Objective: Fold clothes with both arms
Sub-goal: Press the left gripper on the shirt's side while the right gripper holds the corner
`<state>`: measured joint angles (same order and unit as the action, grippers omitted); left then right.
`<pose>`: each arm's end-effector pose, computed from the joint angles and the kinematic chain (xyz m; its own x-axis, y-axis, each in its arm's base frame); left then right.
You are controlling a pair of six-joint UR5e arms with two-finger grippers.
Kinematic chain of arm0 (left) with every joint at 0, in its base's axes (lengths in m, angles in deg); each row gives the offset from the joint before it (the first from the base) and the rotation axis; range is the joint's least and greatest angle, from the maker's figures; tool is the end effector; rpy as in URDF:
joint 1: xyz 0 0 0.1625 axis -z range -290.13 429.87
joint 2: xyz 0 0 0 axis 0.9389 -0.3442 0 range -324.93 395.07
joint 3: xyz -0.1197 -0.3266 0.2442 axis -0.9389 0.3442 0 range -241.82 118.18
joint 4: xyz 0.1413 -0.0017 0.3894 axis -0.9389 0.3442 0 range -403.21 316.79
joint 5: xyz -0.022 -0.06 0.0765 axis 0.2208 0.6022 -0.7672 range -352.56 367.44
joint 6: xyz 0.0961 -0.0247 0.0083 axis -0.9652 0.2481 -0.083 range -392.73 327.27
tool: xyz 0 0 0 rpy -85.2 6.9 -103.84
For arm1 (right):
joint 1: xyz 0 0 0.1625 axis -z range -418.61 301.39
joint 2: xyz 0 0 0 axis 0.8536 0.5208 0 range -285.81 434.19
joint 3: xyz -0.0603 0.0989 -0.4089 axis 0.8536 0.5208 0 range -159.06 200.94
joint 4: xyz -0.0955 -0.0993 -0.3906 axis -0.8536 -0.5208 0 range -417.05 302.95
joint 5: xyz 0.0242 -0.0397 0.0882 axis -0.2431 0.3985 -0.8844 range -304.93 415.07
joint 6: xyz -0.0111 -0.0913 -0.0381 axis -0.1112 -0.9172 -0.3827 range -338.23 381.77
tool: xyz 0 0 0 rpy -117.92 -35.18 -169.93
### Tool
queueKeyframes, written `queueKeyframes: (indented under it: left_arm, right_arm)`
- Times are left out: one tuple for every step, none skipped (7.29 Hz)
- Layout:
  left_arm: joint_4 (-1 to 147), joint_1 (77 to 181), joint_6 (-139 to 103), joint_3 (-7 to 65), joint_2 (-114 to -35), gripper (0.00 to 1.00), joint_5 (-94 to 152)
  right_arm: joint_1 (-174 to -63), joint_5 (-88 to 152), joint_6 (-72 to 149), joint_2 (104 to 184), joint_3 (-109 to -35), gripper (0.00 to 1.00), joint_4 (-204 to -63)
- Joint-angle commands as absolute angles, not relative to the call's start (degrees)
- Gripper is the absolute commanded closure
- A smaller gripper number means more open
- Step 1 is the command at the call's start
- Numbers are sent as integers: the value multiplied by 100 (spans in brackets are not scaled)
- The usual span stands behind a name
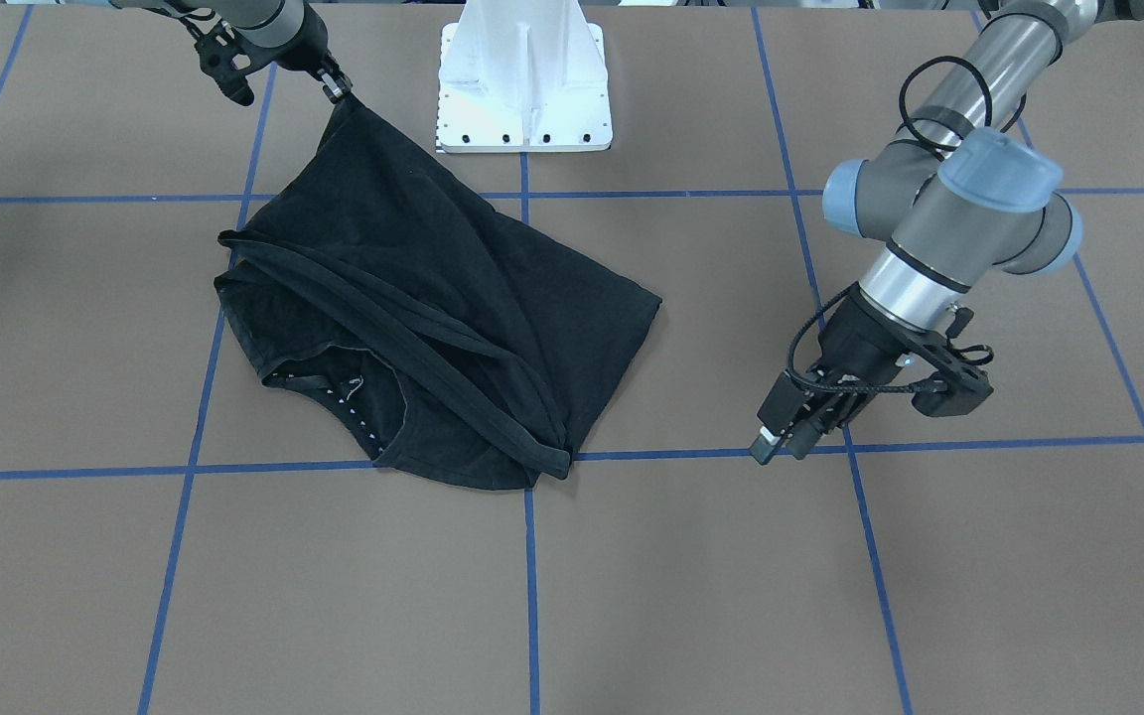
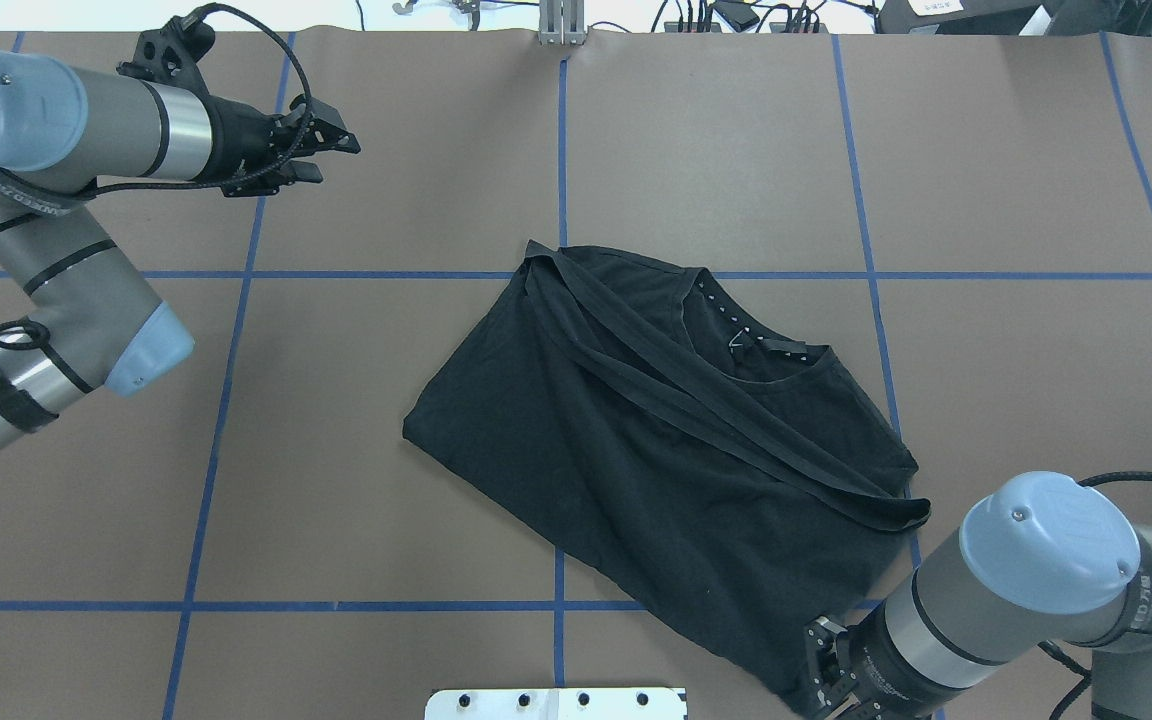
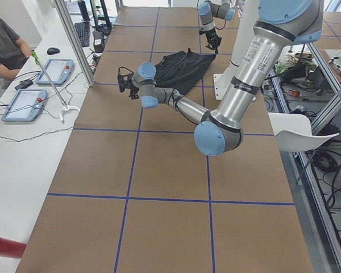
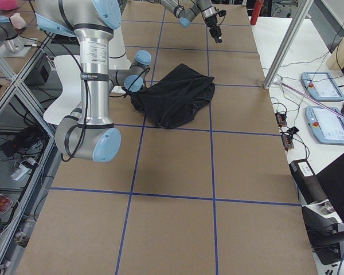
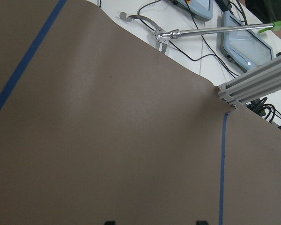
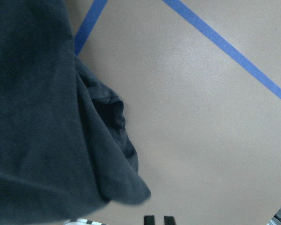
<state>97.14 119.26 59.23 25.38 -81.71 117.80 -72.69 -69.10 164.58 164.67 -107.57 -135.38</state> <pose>0.3590 -0.5703 0.3117 0.1588 -0.2345 -0.9591 0.4994 0.8570 -0.1269 -0.4008 -0.1802 0.3231 0.5498 0.8175 0.1716 -0.3704 0.4227 -0.8271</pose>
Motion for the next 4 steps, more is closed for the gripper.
queueKeyframes:
  left_arm:
    - [8475, 11236, 6375, 3691, -7858, 31, 11513]
    - [7736, 10431, 6534, 4280, -7561, 31, 10658]
    - [7250, 10014, 6761, 4495, -7497, 31, 10371]
    - [7123, 9601, 7033, 4462, -7479, 31, 10264]
  right_arm:
    - [-7991, -7339, 16468, 16454, -11070, 0, -13536]
    - [-8745, -7917, 16407, 16393, -11029, 0, -13536]
    - [-9205, -7940, 16336, 16279, -10924, 0, -13536]
    - [-9523, -7932, 15979, 16043, -10732, 0, -13536]
